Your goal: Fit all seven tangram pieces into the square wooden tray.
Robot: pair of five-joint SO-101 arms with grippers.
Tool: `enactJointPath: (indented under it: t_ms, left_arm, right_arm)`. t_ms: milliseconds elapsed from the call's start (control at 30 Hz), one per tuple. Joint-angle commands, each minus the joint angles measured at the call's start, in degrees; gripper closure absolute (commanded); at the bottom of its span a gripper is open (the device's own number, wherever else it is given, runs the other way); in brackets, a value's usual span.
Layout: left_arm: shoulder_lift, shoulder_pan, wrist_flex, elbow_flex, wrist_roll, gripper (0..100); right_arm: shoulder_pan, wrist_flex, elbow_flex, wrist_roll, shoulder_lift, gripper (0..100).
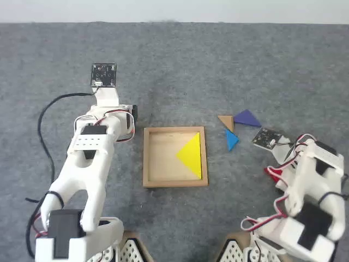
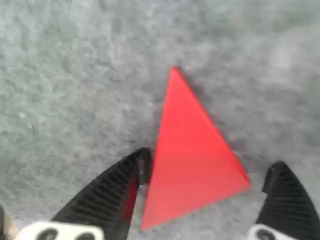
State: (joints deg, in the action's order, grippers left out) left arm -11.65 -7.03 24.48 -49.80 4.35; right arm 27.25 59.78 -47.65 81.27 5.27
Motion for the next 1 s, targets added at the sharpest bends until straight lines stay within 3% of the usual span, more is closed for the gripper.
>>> enactJointPath:
  t_ms: [0, 500, 700, 967]
  left_arm:
    - [-0.4, 0.2, -1.4, 0.4, -0.9, 80]
    - [-0.4, -0.1, -1.4, 0.6, -0.9, 80]
    - [-0.4, -0.2, -1.4, 0.6, -0.9, 80]
    - [-0.4, -0.2, -1.4, 0.6, -0.9, 80]
  right_arm:
    - [-0.3, -0.6, 2.4, -0.5, -3.3, 63.7]
    - [4.3, -0.6, 2.5, -6.0, -4.3, 64.1]
    - [4.3, -0.5, 2.4, -6.0, -4.3, 78.5]
    - [4.3, 4.7, 6.3, -6.1, -3.6, 79.4]
